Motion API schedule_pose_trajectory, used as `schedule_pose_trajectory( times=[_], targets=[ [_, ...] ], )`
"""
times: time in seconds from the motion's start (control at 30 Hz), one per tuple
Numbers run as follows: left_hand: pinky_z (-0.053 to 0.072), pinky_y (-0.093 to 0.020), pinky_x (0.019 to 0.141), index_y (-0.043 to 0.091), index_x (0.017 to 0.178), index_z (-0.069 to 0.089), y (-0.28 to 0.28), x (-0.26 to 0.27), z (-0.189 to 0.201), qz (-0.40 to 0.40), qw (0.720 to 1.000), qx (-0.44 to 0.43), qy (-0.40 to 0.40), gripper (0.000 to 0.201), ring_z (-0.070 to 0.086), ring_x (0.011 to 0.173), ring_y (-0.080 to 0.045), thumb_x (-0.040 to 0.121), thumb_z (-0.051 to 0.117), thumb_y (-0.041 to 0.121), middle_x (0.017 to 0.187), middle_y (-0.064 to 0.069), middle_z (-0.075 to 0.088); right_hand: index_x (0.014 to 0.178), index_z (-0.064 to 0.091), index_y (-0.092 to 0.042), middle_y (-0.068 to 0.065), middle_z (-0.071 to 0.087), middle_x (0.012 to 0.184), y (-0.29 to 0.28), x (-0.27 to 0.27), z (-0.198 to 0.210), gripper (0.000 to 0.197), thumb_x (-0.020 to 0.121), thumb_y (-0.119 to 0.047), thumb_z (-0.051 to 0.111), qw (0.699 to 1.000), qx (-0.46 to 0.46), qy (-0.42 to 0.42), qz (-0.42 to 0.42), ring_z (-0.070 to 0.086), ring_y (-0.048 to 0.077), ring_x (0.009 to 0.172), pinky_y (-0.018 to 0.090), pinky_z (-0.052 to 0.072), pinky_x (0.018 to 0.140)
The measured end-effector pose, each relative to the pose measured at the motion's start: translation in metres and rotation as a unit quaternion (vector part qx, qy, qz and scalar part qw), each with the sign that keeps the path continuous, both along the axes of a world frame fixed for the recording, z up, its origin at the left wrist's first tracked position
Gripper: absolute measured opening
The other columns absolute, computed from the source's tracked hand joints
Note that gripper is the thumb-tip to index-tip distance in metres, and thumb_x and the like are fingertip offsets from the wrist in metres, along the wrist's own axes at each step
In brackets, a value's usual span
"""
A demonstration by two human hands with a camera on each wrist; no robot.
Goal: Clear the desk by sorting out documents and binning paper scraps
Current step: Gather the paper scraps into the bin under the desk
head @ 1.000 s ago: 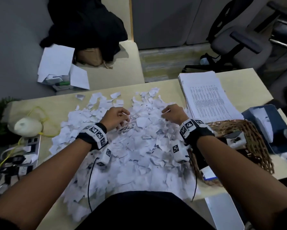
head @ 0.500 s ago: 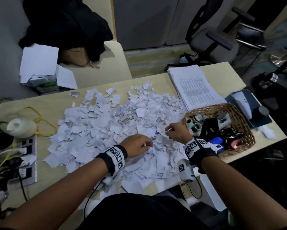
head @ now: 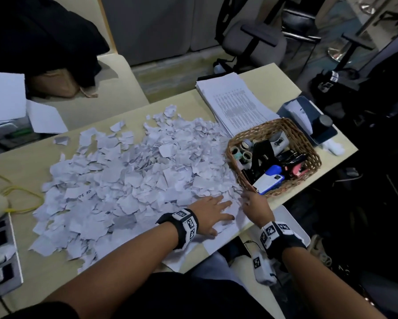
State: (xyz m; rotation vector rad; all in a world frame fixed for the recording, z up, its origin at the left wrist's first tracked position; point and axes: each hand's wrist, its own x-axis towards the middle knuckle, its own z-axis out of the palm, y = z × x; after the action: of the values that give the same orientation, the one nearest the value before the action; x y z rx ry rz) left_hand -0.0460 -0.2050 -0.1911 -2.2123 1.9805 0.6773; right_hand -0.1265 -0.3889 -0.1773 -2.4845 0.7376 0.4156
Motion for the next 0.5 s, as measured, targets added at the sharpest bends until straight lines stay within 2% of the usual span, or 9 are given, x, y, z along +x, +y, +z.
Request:
schedule_pose_trajectory(
  times=[0.07,0.1,0.17,0.23,0.33,0.43,0.5],
  targets=[
    [0.018,-0.055,0.115,0.034,0.148,0.027,-0.001,0.001,-0.007,0.008,0.999,0.035,-0.032,0.075,0.006,0.147,-0.037,0.084,0.065,0.048,0.161,-0.012,0.007,0.113,0.060,0.006,0.023,0.061,0.115,0.002,-0.005,-0.006,0.030,0.084,-0.001,0.057,0.998,0.001,0.016,0.053,0.057,0.037,0.109,0.033,0.042,0.084],
    [0.018,-0.058,0.114,0.034,0.148,0.027,0.000,0.003,-0.008,0.020,0.998,0.044,-0.049,0.075,0.005,0.146,-0.039,0.084,0.066,0.047,0.161,-0.013,0.008,0.120,0.055,0.005,0.024,0.055,0.123,0.004,-0.005,-0.011,0.038,0.083,-0.002,0.058,0.997,0.005,0.024,0.073,0.052,0.038,0.116,0.033,0.039,0.087],
    [0.016,-0.060,0.113,0.030,0.146,0.031,0.005,0.009,-0.009,0.059,0.995,0.046,-0.066,0.072,0.009,0.145,-0.042,0.085,0.067,0.042,0.159,-0.016,0.012,0.140,0.038,0.001,0.024,0.037,0.143,0.008,-0.003,-0.021,0.060,0.086,-0.010,0.060,0.994,-0.004,0.048,0.099,0.039,0.038,0.131,0.036,0.033,0.104],
    [0.017,-0.056,0.115,0.025,0.142,0.036,0.012,0.018,-0.007,0.094,0.992,0.045,-0.067,0.065,0.016,0.142,-0.043,0.086,0.065,0.037,0.157,-0.019,0.018,0.148,0.025,-0.004,0.022,0.028,0.149,0.014,0.004,-0.028,0.067,0.089,-0.018,0.056,0.989,-0.053,0.069,0.122,0.034,0.039,0.133,0.041,0.031,0.108],
    [0.021,-0.050,0.115,0.019,0.139,0.040,0.023,0.030,-0.001,0.112,0.991,0.041,-0.069,0.056,0.020,0.140,-0.040,0.089,0.061,0.033,0.154,-0.020,0.022,0.147,0.027,-0.006,0.020,0.033,0.145,0.025,0.020,-0.033,0.064,0.088,-0.016,0.051,0.986,-0.092,0.038,0.131,0.038,0.038,0.128,0.043,0.037,0.104],
    [0.021,-0.047,0.116,0.017,0.137,0.041,0.037,0.037,0.001,0.138,0.987,0.043,-0.067,0.051,0.019,0.142,-0.038,0.090,0.058,0.029,0.155,-0.019,0.021,0.143,0.036,-0.010,0.018,0.034,0.145,0.034,0.039,-0.031,0.059,0.085,-0.010,0.051,0.989,-0.061,0.021,0.131,0.036,0.037,0.131,0.043,0.039,0.103],
    [0.021,-0.046,0.116,0.016,0.137,0.042,0.048,0.042,0.003,0.157,0.984,0.048,-0.067,0.050,0.020,0.142,-0.037,0.091,0.057,0.027,0.155,-0.019,0.021,0.142,0.039,-0.019,0.017,0.032,0.145,0.039,0.052,-0.030,0.058,0.085,-0.008,0.050,0.985,-0.042,0.020,0.166,0.031,0.038,0.135,0.046,0.038,0.105]
  ],
)
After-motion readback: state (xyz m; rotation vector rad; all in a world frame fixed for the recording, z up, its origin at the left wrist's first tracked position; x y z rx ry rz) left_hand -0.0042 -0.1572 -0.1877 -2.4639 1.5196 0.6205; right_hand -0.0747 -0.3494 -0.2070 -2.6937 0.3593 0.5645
